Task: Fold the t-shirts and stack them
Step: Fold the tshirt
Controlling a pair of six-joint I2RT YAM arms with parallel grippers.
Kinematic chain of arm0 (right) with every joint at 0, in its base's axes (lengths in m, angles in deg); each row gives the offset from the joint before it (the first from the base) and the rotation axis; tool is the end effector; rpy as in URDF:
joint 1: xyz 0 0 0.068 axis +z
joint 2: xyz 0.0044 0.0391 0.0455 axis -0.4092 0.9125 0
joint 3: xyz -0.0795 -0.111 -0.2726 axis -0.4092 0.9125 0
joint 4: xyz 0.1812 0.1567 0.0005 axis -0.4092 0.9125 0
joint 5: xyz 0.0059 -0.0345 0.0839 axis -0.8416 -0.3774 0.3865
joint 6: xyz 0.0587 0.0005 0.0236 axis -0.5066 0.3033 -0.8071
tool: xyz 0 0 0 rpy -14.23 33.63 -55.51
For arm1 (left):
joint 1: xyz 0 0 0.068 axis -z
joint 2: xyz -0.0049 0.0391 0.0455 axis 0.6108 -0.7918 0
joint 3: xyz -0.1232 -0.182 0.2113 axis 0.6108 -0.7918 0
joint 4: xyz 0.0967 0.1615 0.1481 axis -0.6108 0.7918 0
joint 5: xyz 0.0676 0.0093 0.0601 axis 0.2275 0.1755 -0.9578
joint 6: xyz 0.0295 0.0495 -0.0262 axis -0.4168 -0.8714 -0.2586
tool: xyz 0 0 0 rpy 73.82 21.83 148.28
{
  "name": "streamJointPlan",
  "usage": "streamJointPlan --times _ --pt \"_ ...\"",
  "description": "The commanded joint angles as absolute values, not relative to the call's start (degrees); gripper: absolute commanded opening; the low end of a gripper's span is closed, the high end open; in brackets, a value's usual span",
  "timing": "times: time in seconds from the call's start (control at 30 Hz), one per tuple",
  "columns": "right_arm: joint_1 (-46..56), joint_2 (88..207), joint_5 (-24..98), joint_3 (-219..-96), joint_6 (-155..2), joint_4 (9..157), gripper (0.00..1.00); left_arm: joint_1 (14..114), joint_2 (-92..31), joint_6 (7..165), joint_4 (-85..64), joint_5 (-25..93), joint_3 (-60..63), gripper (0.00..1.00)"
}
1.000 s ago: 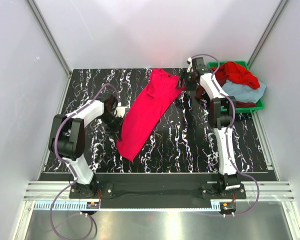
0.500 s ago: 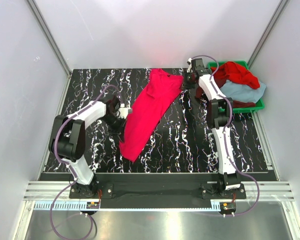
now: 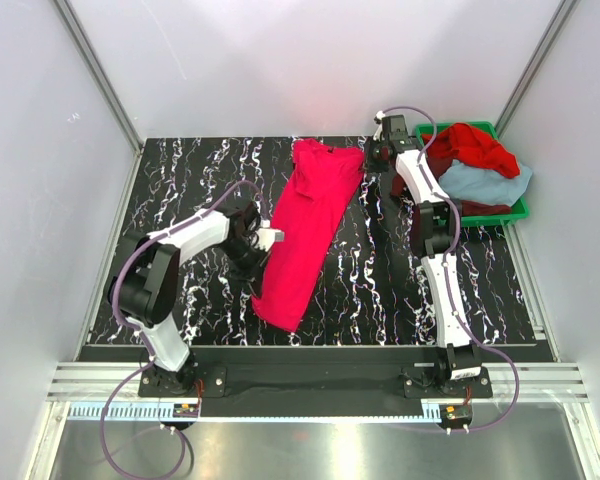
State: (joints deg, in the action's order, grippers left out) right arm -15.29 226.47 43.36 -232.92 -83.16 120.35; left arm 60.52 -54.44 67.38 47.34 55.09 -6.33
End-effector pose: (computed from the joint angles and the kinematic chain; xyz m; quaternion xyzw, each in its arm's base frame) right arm 0.6009 0.1060 0.1540 -0.0069 0.9230 0.1862 0.3366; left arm 0.2510 -0.1318 0.2092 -0.2498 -0.9347 0.2488 0.0458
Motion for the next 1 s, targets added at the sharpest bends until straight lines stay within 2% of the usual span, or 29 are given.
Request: streamJointPlan --times 0.0,0.3,0.33,0.37,0.43,0.47,0.53,0.6,0.67,0.7,0.73,0.8,0.83,0.97 --pt "-15.36 227.96 41.95 -237.46 -82.67 117.73 0.00 62.51 -53.26 67.77 47.63 57.97 -5.19 0.00" --pt "-15.36 229.98 42.57 -239.67 -83.82 115.09 0.00 67.17 -56.17 68.04 47.63 59.82 -2.11 0.00" --pt "-15.36 229.29 42.40 -239.49 -83.56 115.44 0.04 67.53 -56.34 67.95 47.72 60.00 -1.76 0.00" --pt "-15.36 228.67 41.87 -238.88 -83.03 115.45 0.10 67.88 -56.87 68.03 47.63 60.35 -0.80 0.00" --pt "-15.36 225.70 40.56 -237.39 -79.70 115.71 0.31 68.93 -57.48 68.04 47.54 60.44 0.26 0.00" --pt "-15.36 224.46 38.46 -236.69 -77.08 115.88 0.48 69.55 -58.36 68.12 47.37 61.05 1.57 0.00" --pt "-15.54 219.82 36.34 -234.84 -74.86 116.58 0.57 70.25 -59.50 68.12 47.36 61.67 3.07 0.00" --pt "-15.80 212.98 35.45 -229.50 -72.32 117.03 0.61 71.39 -61.35 68.30 47.28 62.54 5.70 0.00" --pt "-16.07 206.55 36.50 -218.18 -69.77 114.93 0.62 72.27 -63.10 68.30 48.06 63.51 8.68 0.00" --pt "-16.07 199.12 37.11 -213.35 -69.76 113.79 0.63 72.45 -63.46 68.39 48.24 63.69 9.40 0.00" --pt "-16.07 195.22 37.73 -203.56 -67.93 111.43 0.62 72.54 -63.55 68.39 48.42 63.95 9.93 0.00" --pt "-15.54 184.26 41.85 -194.36 -65.90 110.79 0.61 72.54 -63.03 68.48 48.33 64.13 9.76 0.00" --pt "-15.10 180.80 42.91 -185.88 -65.10 111.57 0.61 72.54 -62.50 68.56 48.33 64.30 9.06 0.00" --pt "-8.87 162.26 50.47 -163.43 -51.61 112.37 0.57 72.46 -61.01 68.30 48.33 64.93 7.03 0.00"
